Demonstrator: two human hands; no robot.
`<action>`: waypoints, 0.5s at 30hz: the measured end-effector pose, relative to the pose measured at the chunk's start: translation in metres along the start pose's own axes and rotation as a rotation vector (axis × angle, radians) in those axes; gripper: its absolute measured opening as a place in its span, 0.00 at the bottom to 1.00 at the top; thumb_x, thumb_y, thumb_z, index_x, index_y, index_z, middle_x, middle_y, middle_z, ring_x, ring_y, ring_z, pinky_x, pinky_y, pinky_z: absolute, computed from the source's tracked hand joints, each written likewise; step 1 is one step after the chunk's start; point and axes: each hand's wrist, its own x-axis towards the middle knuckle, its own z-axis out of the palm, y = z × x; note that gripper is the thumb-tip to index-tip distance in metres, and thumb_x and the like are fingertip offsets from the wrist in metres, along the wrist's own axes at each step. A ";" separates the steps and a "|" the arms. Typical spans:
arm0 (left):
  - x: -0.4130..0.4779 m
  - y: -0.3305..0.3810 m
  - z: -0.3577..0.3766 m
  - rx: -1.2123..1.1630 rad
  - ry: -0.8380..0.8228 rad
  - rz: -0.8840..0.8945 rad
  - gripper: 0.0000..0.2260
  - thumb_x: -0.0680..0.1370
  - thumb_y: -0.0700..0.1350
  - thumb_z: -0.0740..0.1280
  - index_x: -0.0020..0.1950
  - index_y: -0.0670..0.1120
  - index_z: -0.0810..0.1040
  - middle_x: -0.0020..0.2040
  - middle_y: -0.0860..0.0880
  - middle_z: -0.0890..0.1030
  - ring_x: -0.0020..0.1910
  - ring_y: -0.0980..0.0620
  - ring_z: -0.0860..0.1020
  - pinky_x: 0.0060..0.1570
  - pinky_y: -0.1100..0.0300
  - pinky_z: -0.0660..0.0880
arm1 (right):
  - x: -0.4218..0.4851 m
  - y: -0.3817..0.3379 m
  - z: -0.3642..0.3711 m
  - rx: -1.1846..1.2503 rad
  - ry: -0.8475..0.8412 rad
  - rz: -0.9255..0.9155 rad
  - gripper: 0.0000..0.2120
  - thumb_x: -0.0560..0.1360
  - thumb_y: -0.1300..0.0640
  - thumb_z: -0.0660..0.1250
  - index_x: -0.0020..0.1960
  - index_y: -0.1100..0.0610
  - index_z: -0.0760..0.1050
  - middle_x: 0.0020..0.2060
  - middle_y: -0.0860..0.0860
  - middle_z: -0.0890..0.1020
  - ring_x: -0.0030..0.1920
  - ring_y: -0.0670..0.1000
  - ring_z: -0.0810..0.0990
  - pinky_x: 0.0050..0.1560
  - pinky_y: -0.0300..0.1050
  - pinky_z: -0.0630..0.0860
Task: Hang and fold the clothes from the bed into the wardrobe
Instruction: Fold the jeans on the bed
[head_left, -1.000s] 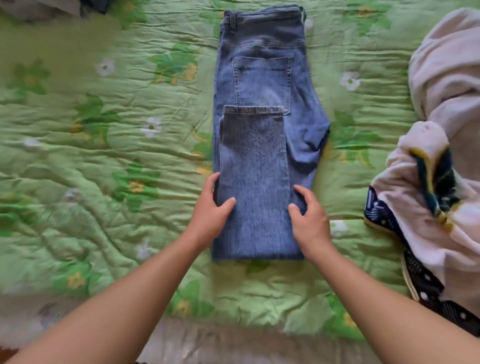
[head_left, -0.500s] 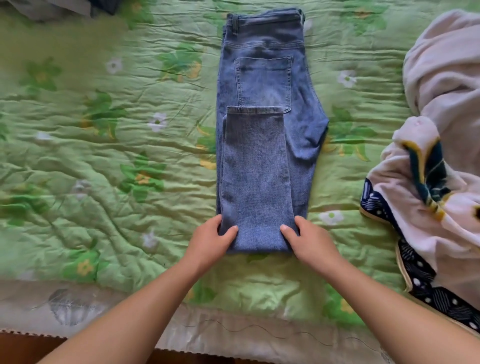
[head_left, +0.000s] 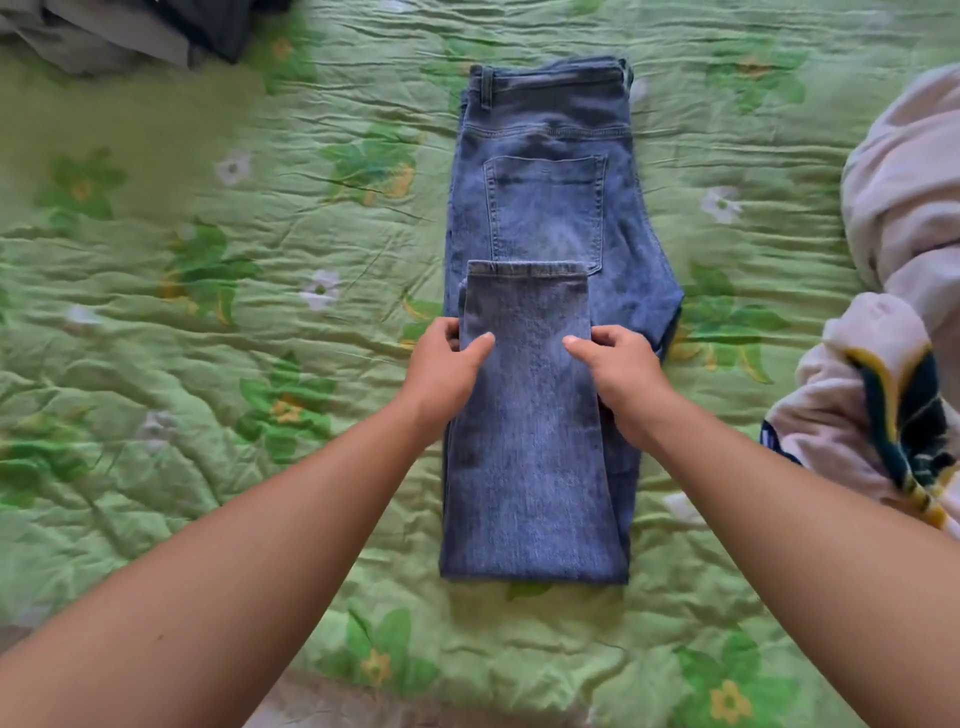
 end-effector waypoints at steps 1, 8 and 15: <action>0.005 0.002 0.001 -0.029 0.002 0.000 0.10 0.79 0.52 0.70 0.58 0.53 0.76 0.55 0.55 0.79 0.58 0.54 0.79 0.54 0.63 0.74 | 0.005 -0.003 -0.001 0.043 -0.024 0.032 0.06 0.78 0.50 0.71 0.49 0.51 0.77 0.51 0.53 0.83 0.47 0.52 0.80 0.45 0.43 0.76; 0.053 0.043 0.005 -0.221 0.035 -0.028 0.06 0.79 0.48 0.71 0.53 0.48 0.78 0.48 0.49 0.84 0.44 0.54 0.81 0.47 0.55 0.80 | 0.045 -0.051 0.005 0.213 -0.117 0.037 0.07 0.79 0.58 0.69 0.54 0.61 0.81 0.52 0.59 0.85 0.53 0.60 0.85 0.58 0.61 0.81; 0.111 0.108 -0.016 -0.272 0.074 0.127 0.07 0.79 0.45 0.71 0.55 0.47 0.77 0.51 0.46 0.85 0.48 0.51 0.84 0.47 0.55 0.82 | 0.087 -0.128 0.009 0.269 -0.077 -0.222 0.07 0.76 0.65 0.69 0.44 0.55 0.80 0.42 0.53 0.85 0.44 0.53 0.83 0.53 0.57 0.81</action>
